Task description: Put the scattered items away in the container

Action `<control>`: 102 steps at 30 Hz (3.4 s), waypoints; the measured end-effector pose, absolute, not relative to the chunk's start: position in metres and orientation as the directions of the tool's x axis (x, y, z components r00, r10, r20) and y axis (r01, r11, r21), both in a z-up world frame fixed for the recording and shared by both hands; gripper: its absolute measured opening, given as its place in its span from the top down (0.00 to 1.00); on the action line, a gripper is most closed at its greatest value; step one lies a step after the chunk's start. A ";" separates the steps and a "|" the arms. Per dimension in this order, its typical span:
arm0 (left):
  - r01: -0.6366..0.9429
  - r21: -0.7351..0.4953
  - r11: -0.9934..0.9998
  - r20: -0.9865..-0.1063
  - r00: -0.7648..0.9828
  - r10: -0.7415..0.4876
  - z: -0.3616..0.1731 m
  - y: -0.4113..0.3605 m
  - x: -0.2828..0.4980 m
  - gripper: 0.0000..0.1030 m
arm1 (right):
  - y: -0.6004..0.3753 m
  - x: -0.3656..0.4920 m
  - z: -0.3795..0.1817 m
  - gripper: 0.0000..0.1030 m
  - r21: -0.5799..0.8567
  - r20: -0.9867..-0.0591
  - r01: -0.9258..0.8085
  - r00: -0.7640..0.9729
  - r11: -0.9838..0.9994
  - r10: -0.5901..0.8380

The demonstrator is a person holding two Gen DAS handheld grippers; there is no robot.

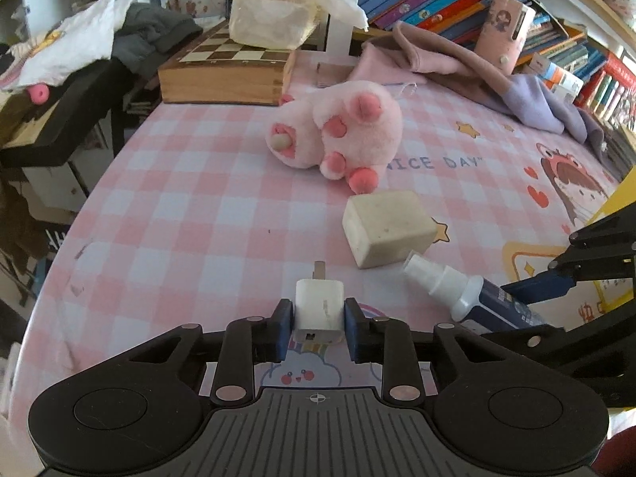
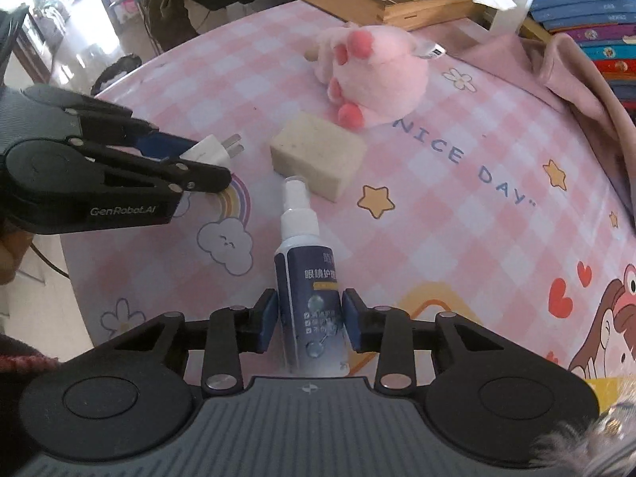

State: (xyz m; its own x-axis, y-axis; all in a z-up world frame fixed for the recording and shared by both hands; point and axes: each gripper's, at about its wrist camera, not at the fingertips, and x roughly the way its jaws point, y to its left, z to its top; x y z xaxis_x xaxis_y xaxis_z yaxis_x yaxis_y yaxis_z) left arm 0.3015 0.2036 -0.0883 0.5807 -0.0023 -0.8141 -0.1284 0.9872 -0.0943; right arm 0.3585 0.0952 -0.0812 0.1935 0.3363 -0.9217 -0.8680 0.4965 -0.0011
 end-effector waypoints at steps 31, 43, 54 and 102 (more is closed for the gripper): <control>0.013 -0.271 0.963 -0.658 0.727 -0.195 0.002 0.197 0.197 0.76 | 0.036 0.267 -0.007 0.70 0.067 -0.804 -0.707 0.379 0.704 0.457; 0.117 -0.261 0.958 -0.637 0.725 -0.262 0.011 0.178 0.123 0.76 | 0.020 0.181 -0.001 0.70 0.078 -0.790 -0.662 0.415 0.745 0.451; 0.222 -0.275 0.936 -0.631 0.692 -0.350 0.011 0.157 0.058 0.76 | -0.011 0.088 -0.006 0.70 0.089 -0.786 -0.576 0.461 0.813 0.412; 0.724 -0.293 0.624 -0.600 0.369 -0.710 0.007 -0.023 0.065 0.76 | -0.184 -0.011 0.004 0.70 0.051 -0.793 0.008 0.609 0.999 0.035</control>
State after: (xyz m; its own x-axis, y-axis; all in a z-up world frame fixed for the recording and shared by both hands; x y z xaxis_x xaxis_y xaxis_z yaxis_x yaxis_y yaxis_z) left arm 0.0645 -0.0229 0.0072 0.3690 -0.7099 -0.6000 0.7243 0.6241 -0.2930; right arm -0.0113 -0.1840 0.0038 0.6086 0.0355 -0.7927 0.0081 0.9987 0.0509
